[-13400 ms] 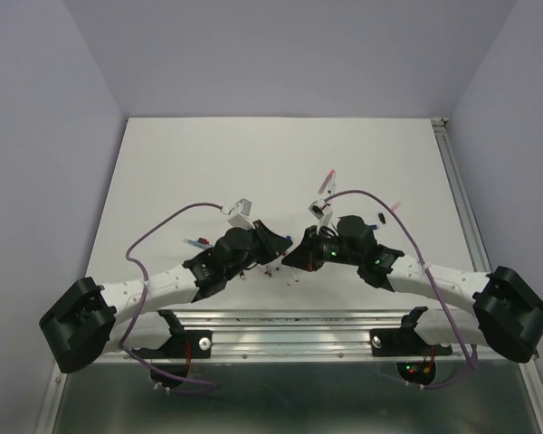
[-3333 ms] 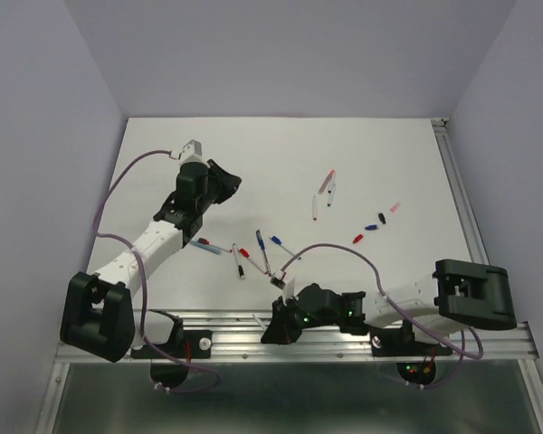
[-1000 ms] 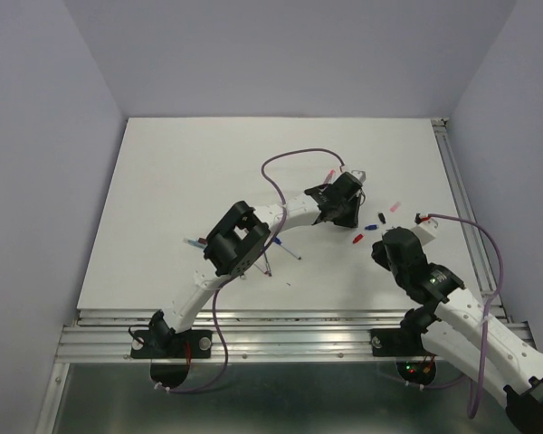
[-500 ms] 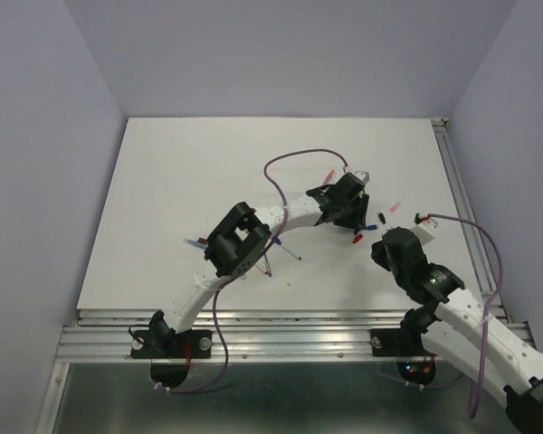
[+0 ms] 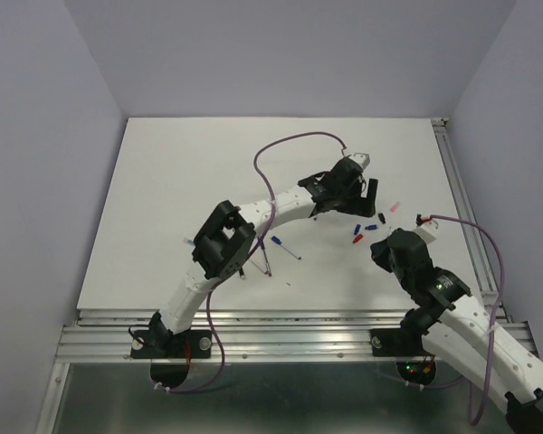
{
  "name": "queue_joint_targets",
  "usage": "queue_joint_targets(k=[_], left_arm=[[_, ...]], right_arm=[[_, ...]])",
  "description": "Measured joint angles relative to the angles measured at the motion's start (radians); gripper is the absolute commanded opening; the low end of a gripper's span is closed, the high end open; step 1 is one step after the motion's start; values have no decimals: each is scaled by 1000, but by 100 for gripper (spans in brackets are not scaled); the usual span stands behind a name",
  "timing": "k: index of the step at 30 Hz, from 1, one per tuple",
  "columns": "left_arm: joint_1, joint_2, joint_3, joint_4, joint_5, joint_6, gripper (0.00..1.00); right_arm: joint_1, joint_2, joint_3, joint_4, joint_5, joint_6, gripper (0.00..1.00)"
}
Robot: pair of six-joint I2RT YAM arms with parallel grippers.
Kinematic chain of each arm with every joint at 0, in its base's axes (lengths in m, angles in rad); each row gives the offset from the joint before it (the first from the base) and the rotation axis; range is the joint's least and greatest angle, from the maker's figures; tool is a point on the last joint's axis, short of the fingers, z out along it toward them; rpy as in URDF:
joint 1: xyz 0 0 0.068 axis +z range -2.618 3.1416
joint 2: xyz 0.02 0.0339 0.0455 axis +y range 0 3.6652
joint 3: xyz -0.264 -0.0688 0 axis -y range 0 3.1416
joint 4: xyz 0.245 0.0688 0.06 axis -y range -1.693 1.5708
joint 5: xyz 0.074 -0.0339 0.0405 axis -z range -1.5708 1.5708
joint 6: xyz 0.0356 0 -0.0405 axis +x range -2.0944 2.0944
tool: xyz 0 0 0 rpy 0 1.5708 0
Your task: Open the pen caps
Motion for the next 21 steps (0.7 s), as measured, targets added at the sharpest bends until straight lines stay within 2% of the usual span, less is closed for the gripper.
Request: queue_joint_targets(k=[5,12,16,21], left_arm=[[32,-189,-97,29,-39,3,99],[98,-570,-493,116,-159,-15,99],[123,-746,-754,152,-206,-47,99],[134,-956,-1086,181,-243,-124,99]], right_arm=[[0,-35,0,6,-41,-27,8],[0,39,-14,156,-179,-134,9],[0,196,-13,273,-238,-172,9],[0,517,16,389,-290,-205,8]])
